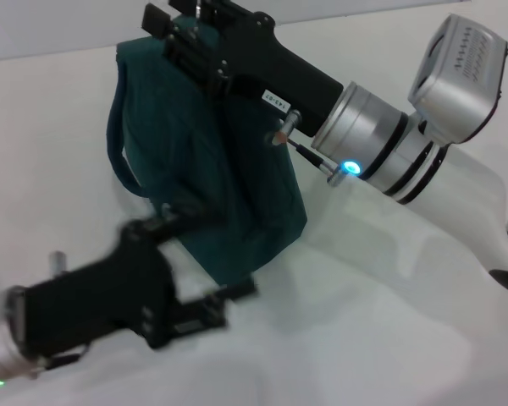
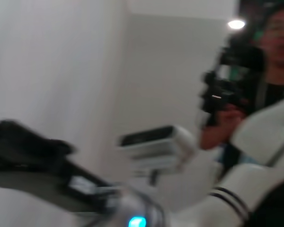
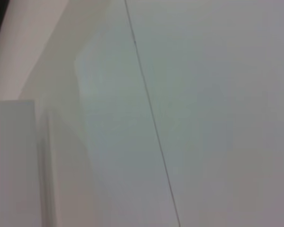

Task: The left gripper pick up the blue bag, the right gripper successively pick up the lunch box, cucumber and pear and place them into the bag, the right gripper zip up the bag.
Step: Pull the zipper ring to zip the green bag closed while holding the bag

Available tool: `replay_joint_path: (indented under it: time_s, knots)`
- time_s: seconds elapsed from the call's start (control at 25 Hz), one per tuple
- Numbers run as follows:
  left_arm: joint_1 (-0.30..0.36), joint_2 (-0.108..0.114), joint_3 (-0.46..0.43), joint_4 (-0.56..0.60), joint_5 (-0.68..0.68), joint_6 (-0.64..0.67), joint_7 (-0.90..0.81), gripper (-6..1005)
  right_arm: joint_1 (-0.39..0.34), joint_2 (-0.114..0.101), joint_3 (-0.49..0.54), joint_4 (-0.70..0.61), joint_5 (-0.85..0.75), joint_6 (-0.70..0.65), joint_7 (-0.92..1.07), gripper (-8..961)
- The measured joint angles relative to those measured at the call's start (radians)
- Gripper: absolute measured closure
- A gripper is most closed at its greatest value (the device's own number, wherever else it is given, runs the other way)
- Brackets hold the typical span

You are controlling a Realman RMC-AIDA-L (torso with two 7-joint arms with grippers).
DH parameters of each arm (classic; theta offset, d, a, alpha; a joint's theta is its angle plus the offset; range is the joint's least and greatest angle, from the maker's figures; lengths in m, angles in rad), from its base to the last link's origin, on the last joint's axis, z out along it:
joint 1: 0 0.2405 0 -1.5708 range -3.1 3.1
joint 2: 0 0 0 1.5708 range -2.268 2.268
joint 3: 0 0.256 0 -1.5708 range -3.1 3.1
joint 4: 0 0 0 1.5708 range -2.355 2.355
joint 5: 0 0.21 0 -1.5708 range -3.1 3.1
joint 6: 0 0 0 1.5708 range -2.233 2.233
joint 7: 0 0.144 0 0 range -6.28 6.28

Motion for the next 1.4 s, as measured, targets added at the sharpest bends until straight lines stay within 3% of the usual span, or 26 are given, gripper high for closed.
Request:
replay_joint_path:
  time_s: [0.24,0.4,0.48,1.04,1.4]
  knots:
    - [-0.111,-0.006,0.148,-0.038,-0.003,-0.025,-0.019,199,-0.006,0.0,0.005,-0.002,0.0,0.006,0.001,577]
    - [-0.158,-0.009,0.153,-0.078,-0.007,-0.065,-0.03,200,-0.004,0.0,0.003,-0.008,0.0,0.006,0.013,471]
    - [-0.168,-0.013,0.153,-0.085,-0.024,-0.112,-0.041,200,-0.004,0.0,0.002,-0.008,0.0,0.005,0.03,470]
    - [-0.142,-0.018,0.157,-0.095,-0.183,-0.402,-0.061,201,-0.01,0.0,-0.003,-0.005,-0.003,-0.044,0.105,478]
    - [-0.108,-0.008,0.151,-0.096,-0.33,-0.512,-0.047,201,-0.035,-0.008,0.006,0.054,-0.027,-0.068,0.212,483]
